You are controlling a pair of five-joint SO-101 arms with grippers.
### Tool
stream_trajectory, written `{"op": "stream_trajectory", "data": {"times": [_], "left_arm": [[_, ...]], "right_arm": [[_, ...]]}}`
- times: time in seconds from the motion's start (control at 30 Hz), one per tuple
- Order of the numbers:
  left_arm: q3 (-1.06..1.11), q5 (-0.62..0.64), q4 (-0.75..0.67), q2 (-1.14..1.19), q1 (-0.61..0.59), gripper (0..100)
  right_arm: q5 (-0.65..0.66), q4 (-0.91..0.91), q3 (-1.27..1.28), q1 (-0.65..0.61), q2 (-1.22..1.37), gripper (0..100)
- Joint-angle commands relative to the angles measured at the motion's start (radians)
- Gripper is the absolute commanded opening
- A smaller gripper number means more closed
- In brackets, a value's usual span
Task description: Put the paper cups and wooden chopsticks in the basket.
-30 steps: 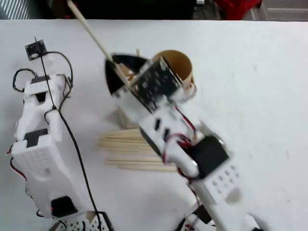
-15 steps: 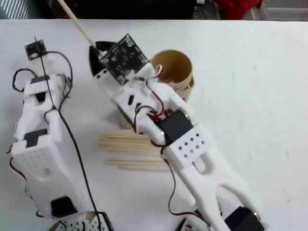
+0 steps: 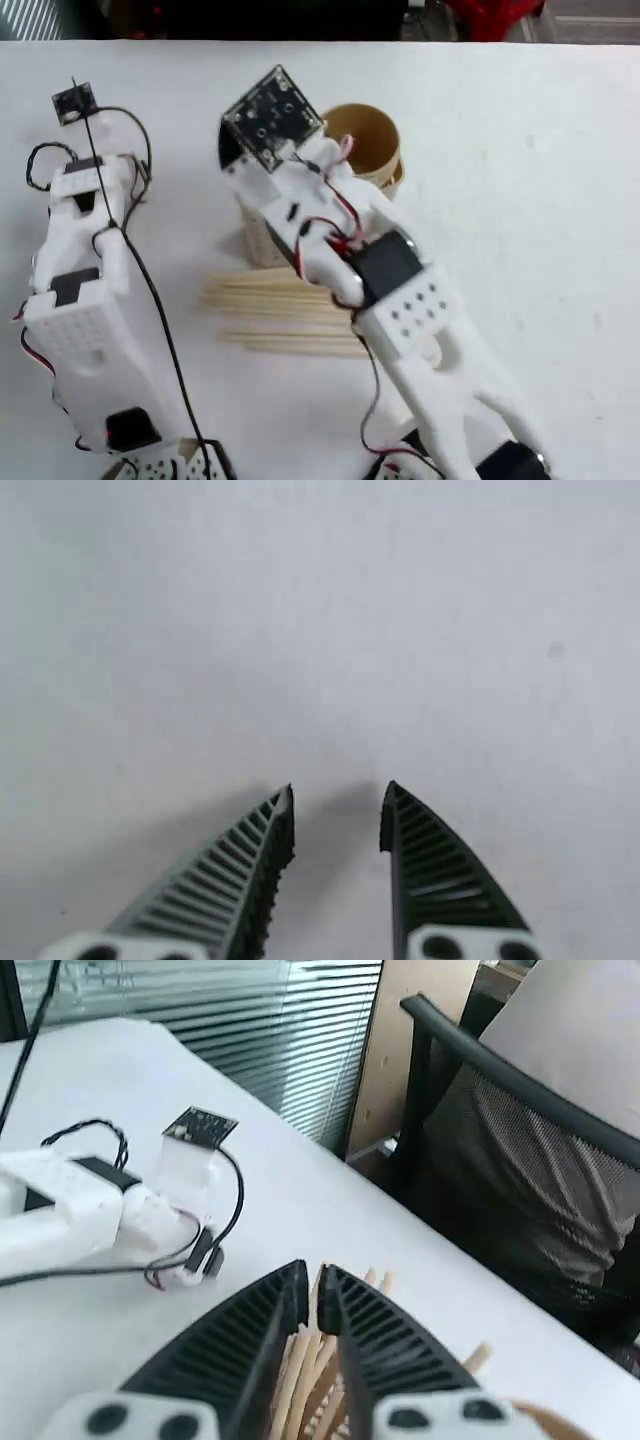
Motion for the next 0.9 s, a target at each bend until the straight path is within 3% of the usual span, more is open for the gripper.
{"op": "stream_trajectory", "data": {"times": [0.0, 0.07, 0.23, 0.4, 0.6, 0.87], "left_arm": [[-0.052, -0.008, 0.006, -0.01, 0.005, 16], [-0.052, -0.008, 0.006, -0.01, 0.005, 16], [-0.052, -0.008, 0.006, -0.01, 0.005, 16], [-0.051, -0.008, 0.006, -0.01, 0.005, 16], [-0.049, -0.008, 0.006, -0.01, 0.005, 16], [-0.051, -0.008, 0.006, -0.01, 0.005, 16]], "right_arm": [[-0.006, 0.24, -0.057, -0.019, -0.114, 8.9], [0.038, 0.352, -0.057, -0.047, -0.16, 10.2], [0.321, 0.607, 0.043, -0.209, -0.17, 10.4], [0.322, 0.456, 0.344, -0.236, -0.12, 10.5], [0.434, 0.249, 0.652, -0.24, -0.056, 10.5], [0.46, 0.125, 0.744, -0.24, 0.076, 10.5]]}}
